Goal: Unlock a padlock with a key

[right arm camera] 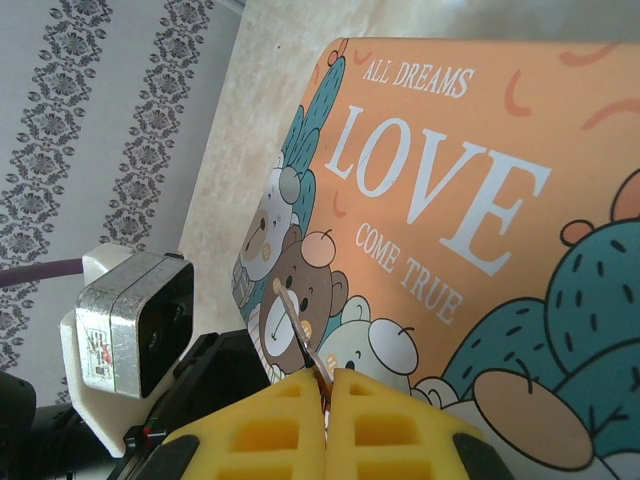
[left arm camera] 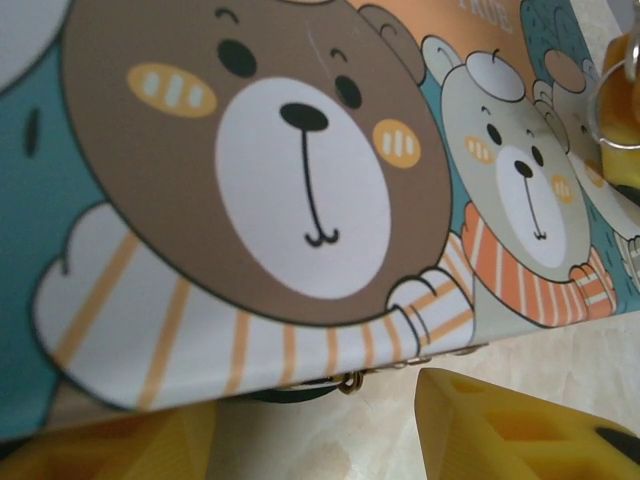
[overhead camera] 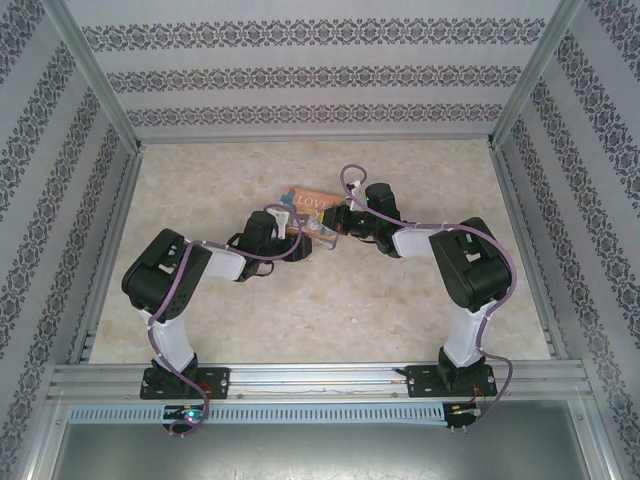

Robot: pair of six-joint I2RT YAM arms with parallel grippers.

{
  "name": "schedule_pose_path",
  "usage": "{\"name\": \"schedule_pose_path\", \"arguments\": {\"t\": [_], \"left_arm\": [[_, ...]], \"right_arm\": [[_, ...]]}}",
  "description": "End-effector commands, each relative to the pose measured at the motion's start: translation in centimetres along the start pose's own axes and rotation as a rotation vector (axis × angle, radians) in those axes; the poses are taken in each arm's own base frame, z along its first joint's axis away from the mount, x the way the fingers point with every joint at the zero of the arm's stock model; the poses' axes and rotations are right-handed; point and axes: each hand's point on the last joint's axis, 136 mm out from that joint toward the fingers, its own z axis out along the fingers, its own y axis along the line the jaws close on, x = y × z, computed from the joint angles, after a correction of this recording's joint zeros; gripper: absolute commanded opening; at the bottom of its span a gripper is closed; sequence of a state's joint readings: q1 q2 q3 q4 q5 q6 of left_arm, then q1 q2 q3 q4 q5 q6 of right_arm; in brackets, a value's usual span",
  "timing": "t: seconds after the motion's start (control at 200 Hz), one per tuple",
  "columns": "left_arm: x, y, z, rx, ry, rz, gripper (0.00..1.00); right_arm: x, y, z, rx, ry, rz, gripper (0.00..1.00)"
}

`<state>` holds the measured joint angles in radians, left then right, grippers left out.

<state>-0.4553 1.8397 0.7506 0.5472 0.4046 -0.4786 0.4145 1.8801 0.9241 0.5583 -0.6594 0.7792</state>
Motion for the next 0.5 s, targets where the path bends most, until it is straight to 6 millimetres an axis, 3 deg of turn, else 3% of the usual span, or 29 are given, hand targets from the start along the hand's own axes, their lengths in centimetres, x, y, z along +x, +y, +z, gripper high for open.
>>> {"name": "schedule_pose_path", "arguments": {"t": [0.0,0.495], "left_arm": [[0.25,-1.97,0.99,0.059,-0.003,0.043,0.54],[0.26,-2.56,1.32,0.067,-0.024,-0.011,0.47]], "right_arm": [[4.2,-3.5,-0.03,0.097,0.112,0.1,0.0],[4.16,-3.32,-0.01,0.092,0.114,0.1,0.0]]}}
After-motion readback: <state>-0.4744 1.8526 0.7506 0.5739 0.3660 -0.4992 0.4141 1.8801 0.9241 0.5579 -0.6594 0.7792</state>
